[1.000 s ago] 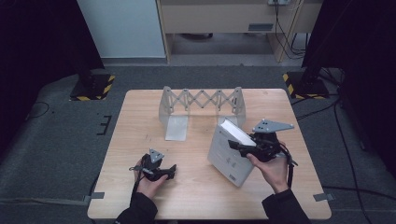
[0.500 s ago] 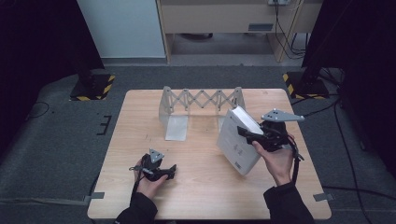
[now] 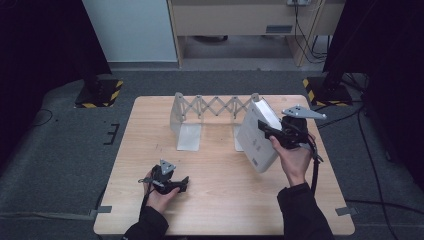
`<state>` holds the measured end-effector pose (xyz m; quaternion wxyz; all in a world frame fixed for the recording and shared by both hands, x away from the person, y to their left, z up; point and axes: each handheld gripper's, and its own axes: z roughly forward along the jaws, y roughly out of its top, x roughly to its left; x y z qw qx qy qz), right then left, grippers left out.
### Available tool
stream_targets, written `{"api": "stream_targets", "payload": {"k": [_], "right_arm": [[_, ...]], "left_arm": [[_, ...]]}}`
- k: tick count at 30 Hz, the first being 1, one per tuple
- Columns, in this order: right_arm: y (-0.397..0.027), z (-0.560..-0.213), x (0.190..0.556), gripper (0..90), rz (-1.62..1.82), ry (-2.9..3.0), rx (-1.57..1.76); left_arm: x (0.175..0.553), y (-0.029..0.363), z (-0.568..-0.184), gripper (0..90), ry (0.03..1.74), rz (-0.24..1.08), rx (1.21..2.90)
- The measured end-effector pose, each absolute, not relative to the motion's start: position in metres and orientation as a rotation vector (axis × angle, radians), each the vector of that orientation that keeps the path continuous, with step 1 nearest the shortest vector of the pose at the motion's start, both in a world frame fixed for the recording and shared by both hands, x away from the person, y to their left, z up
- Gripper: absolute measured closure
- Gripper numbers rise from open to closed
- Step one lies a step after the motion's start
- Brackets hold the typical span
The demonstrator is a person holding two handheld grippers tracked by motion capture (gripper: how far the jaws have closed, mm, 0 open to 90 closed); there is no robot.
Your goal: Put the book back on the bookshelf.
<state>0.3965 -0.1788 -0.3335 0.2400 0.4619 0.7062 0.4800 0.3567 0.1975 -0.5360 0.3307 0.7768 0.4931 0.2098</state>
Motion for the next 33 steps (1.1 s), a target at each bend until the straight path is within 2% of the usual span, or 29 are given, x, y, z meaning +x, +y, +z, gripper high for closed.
{"api": "stream_targets", "payload": {"k": [11, 33], "right_arm": [[-0.167, -0.333, 0.429, 52.7, 1.276, 1.875, 1.334], [-0.135, -0.367, 0.497, 52.6, 1.169, 1.821, 1.439]], "left_arm": [[0.357, 0.198, -0.536, 12.3, 1.287, 0.546, 2.03], [0.357, 0.199, -0.536, 12.3, 1.287, 0.536, 2.019]]}}
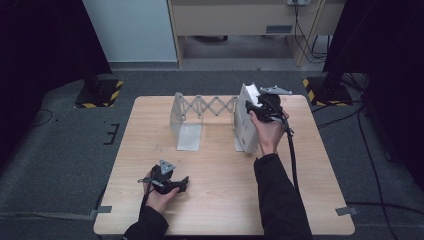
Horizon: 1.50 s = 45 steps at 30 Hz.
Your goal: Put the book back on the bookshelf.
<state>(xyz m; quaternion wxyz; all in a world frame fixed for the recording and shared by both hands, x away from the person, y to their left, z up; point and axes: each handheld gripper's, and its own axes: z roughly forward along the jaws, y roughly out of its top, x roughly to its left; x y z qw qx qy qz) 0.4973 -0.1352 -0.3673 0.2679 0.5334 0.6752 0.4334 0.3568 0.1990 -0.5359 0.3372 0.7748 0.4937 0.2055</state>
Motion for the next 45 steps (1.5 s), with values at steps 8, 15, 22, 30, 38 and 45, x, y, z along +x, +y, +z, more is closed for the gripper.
{"api": "stream_targets", "payload": {"k": [8, 15, 22, 30, 38, 45], "right_arm": [[-0.115, -0.381, 0.504, 52.3, 1.108, 1.805, 1.449], [-0.099, -0.388, 0.506, 50.2, 1.083, 1.774, 1.388], [-0.104, -0.39, 0.505, 29.1, 1.165, 1.838, 1.361], [-0.127, -0.407, 0.484, 26.8, 1.319, 1.799, 1.367], [-0.123, -0.415, 0.458, 48.6, 1.267, 1.736, 1.258], [-0.115, -0.415, 0.457, 51.7, 1.23, 1.675, 1.283]], "left_arm": [[0.357, 0.199, -0.536, 12.2, 1.288, 0.534, 2.018], [0.357, 0.199, -0.536, 12.3, 1.286, 0.534, 2.02], [0.357, 0.199, -0.536, 12.3, 1.283, 0.535, 2.024], [0.356, 0.198, -0.536, 12.2, 1.281, 0.543, 2.031], [0.356, 0.198, -0.536, 12.2, 1.281, 0.544, 2.031], [0.356, 0.198, -0.536, 12.2, 1.28, 0.544, 2.033]]}}
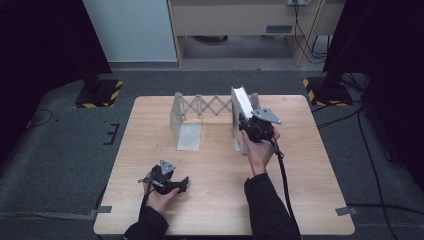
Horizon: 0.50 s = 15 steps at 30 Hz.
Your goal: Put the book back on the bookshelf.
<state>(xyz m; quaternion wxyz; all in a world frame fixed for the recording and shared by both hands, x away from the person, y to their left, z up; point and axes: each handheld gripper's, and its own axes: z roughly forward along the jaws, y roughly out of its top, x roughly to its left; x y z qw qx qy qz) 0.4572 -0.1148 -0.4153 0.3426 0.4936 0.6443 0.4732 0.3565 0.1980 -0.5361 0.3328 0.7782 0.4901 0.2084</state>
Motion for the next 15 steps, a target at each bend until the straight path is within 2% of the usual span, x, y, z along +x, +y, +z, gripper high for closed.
{"api": "stream_targets", "payload": {"k": [6, 11, 15], "right_arm": [[-0.109, -0.414, 0.456, 47.8, 1.232, 1.695, 1.29], [-0.125, -0.416, 0.454, 42.7, 1.334, 1.763, 1.302], [-0.128, -0.423, 0.448, 46.3, 1.314, 1.794, 1.277]], "left_arm": [[0.356, 0.198, -0.536, 12.2, 1.28, 0.545, 2.033], [0.356, 0.198, -0.536, 12.1, 1.28, 0.545, 2.033], [0.356, 0.198, -0.536, 12.2, 1.28, 0.546, 2.033]]}}
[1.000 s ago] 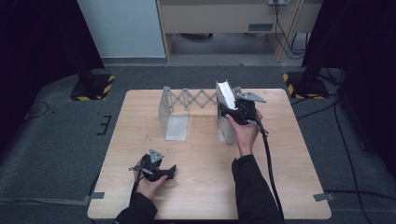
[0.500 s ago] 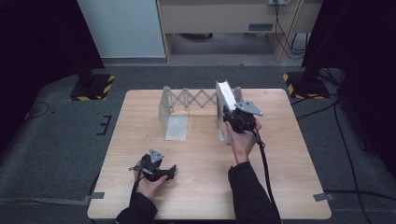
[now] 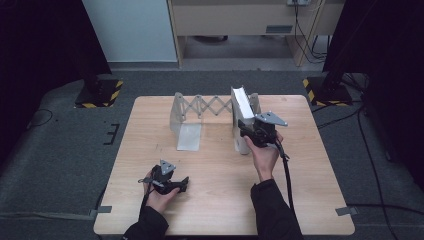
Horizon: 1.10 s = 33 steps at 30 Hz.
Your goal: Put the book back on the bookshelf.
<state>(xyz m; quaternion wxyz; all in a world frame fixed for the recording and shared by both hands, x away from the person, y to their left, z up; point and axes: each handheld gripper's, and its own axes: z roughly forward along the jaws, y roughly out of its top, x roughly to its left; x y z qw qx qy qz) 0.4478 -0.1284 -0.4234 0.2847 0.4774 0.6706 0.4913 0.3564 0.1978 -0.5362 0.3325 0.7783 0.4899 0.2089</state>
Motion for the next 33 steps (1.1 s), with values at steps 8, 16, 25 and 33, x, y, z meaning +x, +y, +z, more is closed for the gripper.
{"api": "stream_targets", "payload": {"k": [8, 16, 25, 33], "right_arm": [[-0.115, -0.419, 0.445, 50.3, 1.217, 1.749, 1.3], [-0.099, -0.419, 0.444, 47.9, 1.204, 1.727, 1.332], [-0.122, -0.417, 0.437, 22.3, 1.362, 1.835, 1.313], [-0.158, -0.413, 0.395, 16.8, 1.322, 1.971, 1.211]], "left_arm": [[0.357, 0.198, -0.536, 12.1, 1.281, 0.546, 2.033], [0.357, 0.198, -0.536, 12.1, 1.282, 0.546, 2.033], [0.357, 0.197, -0.536, 10.4, 1.277, 0.546, 2.041], [0.358, 0.196, -0.537, 5.4, 1.283, 0.535, 2.052]]}}
